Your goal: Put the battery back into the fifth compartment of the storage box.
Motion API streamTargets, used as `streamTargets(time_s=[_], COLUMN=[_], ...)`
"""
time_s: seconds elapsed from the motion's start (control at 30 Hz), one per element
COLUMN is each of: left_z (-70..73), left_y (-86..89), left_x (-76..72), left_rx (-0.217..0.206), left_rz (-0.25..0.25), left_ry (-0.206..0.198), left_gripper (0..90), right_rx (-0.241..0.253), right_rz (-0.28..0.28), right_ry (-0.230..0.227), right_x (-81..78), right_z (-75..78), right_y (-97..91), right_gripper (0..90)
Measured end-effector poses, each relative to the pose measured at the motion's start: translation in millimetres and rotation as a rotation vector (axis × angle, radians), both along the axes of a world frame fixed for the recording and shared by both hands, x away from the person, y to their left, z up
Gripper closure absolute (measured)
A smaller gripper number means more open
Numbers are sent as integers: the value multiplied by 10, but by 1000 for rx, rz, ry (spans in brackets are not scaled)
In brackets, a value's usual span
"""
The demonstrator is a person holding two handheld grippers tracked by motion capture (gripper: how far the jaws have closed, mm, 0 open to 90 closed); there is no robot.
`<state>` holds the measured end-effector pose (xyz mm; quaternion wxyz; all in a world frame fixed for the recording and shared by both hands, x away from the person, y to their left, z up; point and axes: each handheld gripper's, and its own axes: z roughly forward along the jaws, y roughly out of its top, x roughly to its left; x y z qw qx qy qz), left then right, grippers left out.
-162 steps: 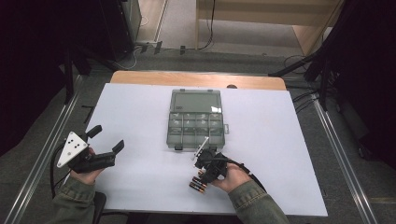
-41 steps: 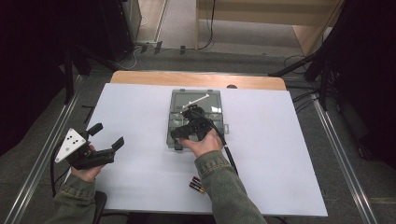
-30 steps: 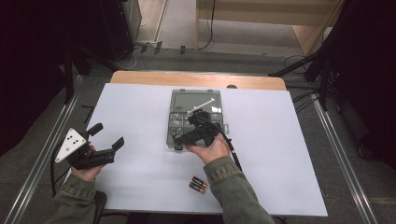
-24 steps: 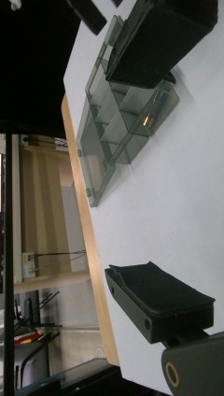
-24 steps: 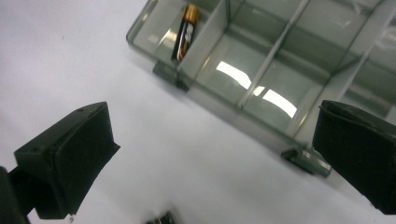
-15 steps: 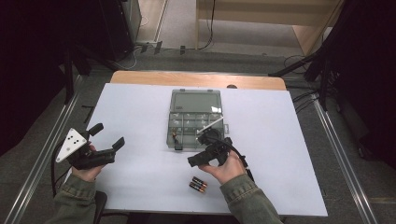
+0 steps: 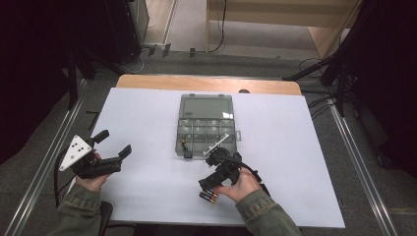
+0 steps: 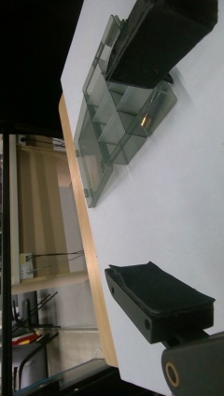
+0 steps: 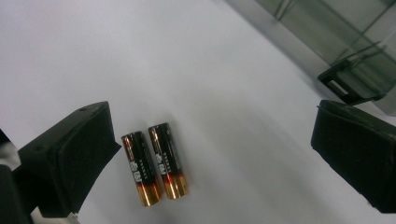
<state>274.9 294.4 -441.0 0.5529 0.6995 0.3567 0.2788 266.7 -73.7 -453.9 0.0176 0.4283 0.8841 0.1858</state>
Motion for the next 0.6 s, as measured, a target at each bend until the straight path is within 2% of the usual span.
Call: streamTargets(time_s=[0.03, 0.13, 0.2, 0.27, 0.33, 0.37, 0.4, 0.53, 0.6], left_z=[-1, -1, -1, -1, -3, -3, -6, -10, -10], left_y=[0, -3, -4, -5, -7, -7, -14, -24, -24], left_x=[1, 0, 0, 0, 1, 1, 0, 2, 2], left_rx=[2, 2, 4, 5, 6, 6, 5, 5, 7], left_rz=[0, -1, 0, 0, -1, -1, -2, -6, -5], left_ry=[0, 0, 0, 0, 1, 1, 2, 0, 1], left_gripper=[70, 70, 70, 70, 70, 70, 70, 70, 70], right_rx=[-16, -33, -65, -69, -86, -86, -90, -122, -113], right_rz=[25, 39, 62, 73, 110, 110, 138, 171, 182], right_ry=[-2, -2, 2, 1, 3, 3, 7, 15, 33], right_x=[-26, -46, -71, -77, -88, -88, -95, -110, -110], right_z=[-23, -46, -69, -75, -88, -88, -107, -139, -141], right_y=[19, 36, 60, 68, 79, 79, 91, 119, 120], right_gripper=[17, 21, 59, 74, 144, 144, 166, 264, 323])
